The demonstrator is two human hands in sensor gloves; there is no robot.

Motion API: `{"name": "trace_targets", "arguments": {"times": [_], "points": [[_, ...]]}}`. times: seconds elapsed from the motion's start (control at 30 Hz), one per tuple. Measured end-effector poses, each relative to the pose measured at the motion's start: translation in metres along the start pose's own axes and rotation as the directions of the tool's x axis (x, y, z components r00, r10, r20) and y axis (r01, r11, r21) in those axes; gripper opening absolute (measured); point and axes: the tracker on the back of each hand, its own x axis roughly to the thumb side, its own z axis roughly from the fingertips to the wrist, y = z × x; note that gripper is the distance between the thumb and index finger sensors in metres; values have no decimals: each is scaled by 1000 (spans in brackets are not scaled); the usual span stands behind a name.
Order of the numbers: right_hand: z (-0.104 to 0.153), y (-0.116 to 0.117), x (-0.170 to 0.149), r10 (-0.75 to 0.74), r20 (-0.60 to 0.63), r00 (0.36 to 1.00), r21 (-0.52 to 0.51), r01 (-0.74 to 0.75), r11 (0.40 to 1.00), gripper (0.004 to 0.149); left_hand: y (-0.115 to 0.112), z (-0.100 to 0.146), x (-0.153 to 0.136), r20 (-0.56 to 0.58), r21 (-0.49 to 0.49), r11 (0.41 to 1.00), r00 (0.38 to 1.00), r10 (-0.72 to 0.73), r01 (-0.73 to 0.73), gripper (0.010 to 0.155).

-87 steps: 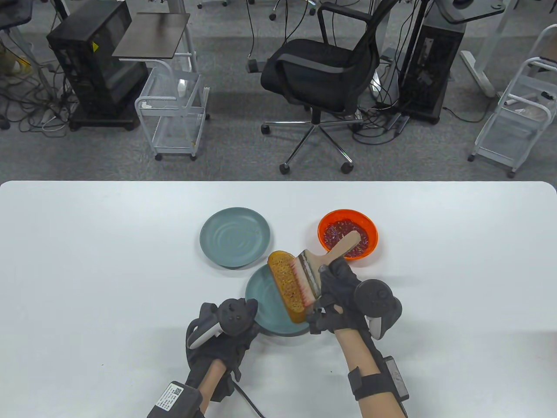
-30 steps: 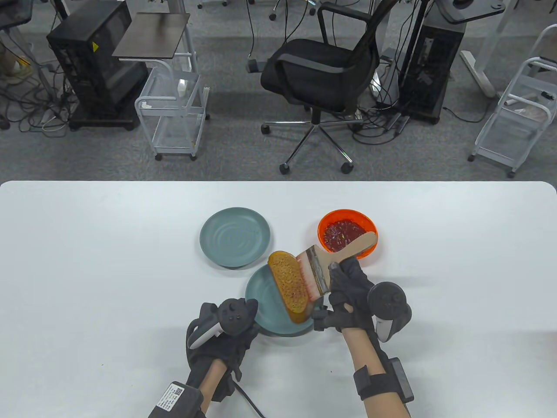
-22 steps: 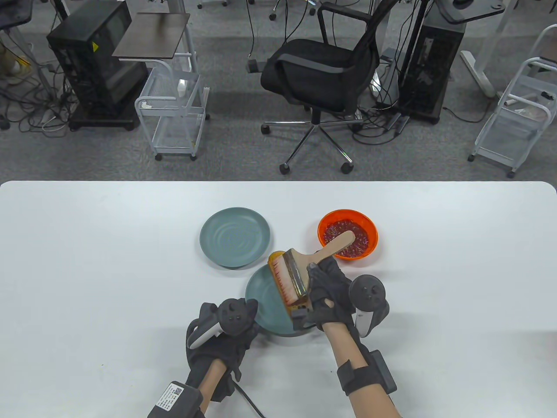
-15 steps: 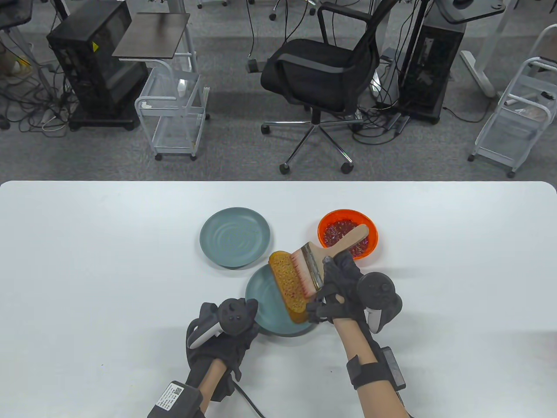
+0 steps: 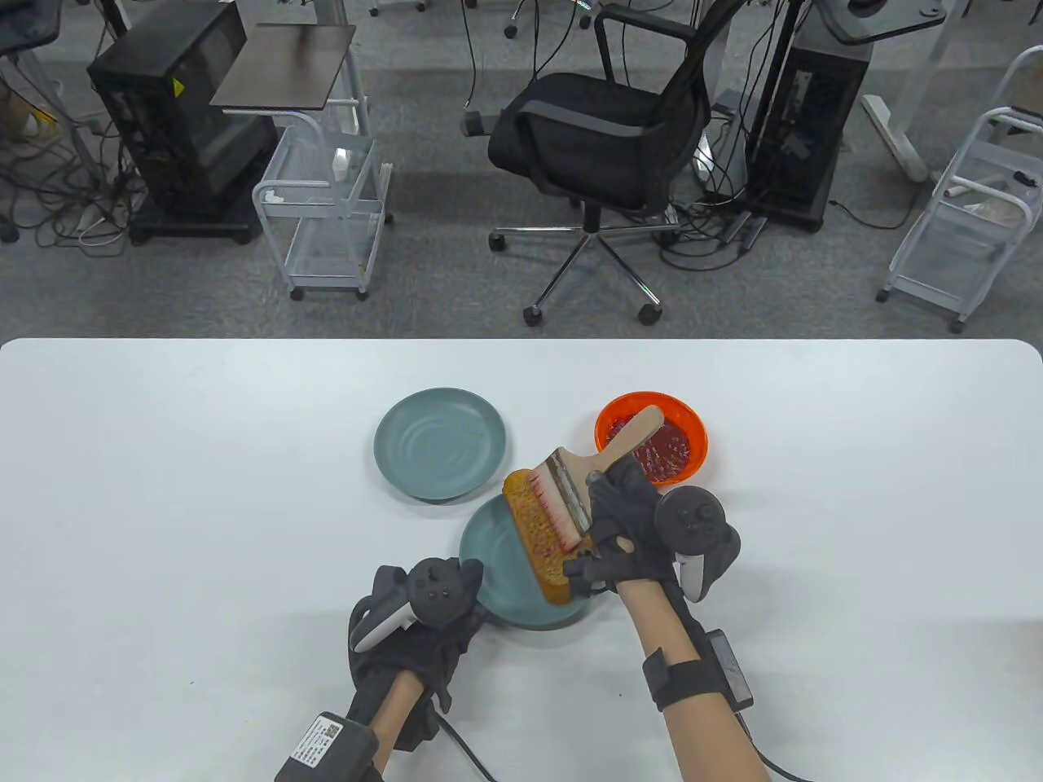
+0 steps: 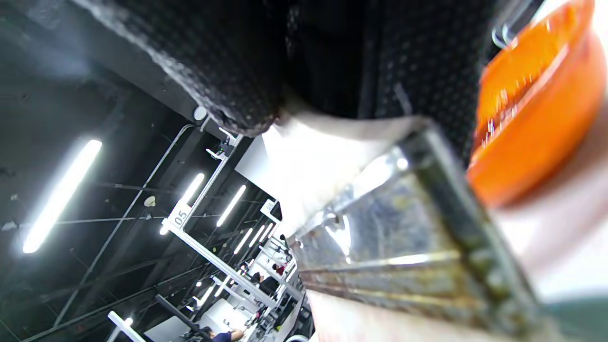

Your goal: Dip brush into ketchup and spread onto bread slice

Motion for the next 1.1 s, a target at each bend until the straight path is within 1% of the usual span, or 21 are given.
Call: {"name": "trace_targets", "arguments": {"times": [0.1, 0.13, 0.3, 0.37, 0.4, 0.43, 0.53, 0.6, 0.63, 0.7, 0.77, 0.83, 0.87, 0.9, 0.93, 0.97, 1.03, 1.1], "points": [[-4, -3, 4, -62, -20, 998, -7, 62, 998, 49, 0, 0, 0, 0, -1, 1000, 1000, -1, 1, 58], [-6, -1, 7, -88, -31, 996, 7, 88, 996, 49, 0, 0, 0, 0, -1, 1000, 1000, -1, 1, 58], [-5, 22, 12, -142, -120, 983, 124, 157, 980, 49, 0, 0, 0, 1, -2, 1000, 1000, 0, 0, 58], [-4, 28, 12, -134, -131, 982, 129, 151, 980, 49, 0, 0, 0, 2, -1, 1000, 1000, 1, -1, 58], [-4, 28, 12, -113, -118, 987, 126, 127, 984, 49, 0, 0, 0, 2, -1, 1000, 1000, 2, -2, 58], [-5, 25, 12, -66, -81, 995, 112, 74, 991, 49, 0, 0, 0, 2, -2, 1000, 1000, 3, -3, 58], [-7, 13, 14, 45, 11, 999, 26, -45, 999, 49, 0, 0, 0, 3, -3, 1000, 1000, 5, -5, 58], [-7, 7, 17, 80, 54, 995, -17, -79, 997, 49, 0, 0, 0, 2, -3, 1000, 1000, 4, -4, 58], [-7, 7, 19, 73, 56, 996, -19, -72, 997, 49, 0, 0, 0, 3, -3, 1000, 1000, 4, -4, 58], [-4, 10, 22, 8, 47, 999, 24, -9, 1000, 49, 0, 0, 0, 3, -3, 1000, 1000, 4, -4, 58], [0, 17, 24, -86, 26, 996, 96, 83, 992, 49, 0, 0, 0, 3, -3, 1000, 1000, 2, -2, 58], [7, 22, 25, -108, -23, 994, 150, 111, 982, 48, 0, 0, 0, 2, -2, 1000, 1000, 1, -1, 58], [9, 22, 24, -94, -16, 995, 154, 95, 984, 48, 1, 0, 0, 2, -2, 1000, 1000, 1, -1, 58], [10, 21, 24, -71, 3, 997, 151, 69, 986, 48, 1, 0, 0, 2, -2, 1000, 1000, 1, -1, 58], [11, 16, 22, -21, 42, 999, 127, 16, 992, 48, 1, 0, 0, 3, -3, 1000, 1000, 2, -2, 58], [11, 13, 21, -2, 60, 998, 108, -4, 994, 48, 1, 0, 0, 3, -3, 1000, 1000, 3, -3, 58], [15, -1, 17, 43, 102, 994, 38, -47, 998, 48, 1, 0, 0, 4, -4, 1000, 1000, 6, -6, 58], [18, -11, 14, 42, 103, 994, 11, -43, 999, 48, 1, 0, 0, 4, -3, 1000, 1000, 4, -4, 58]]}}
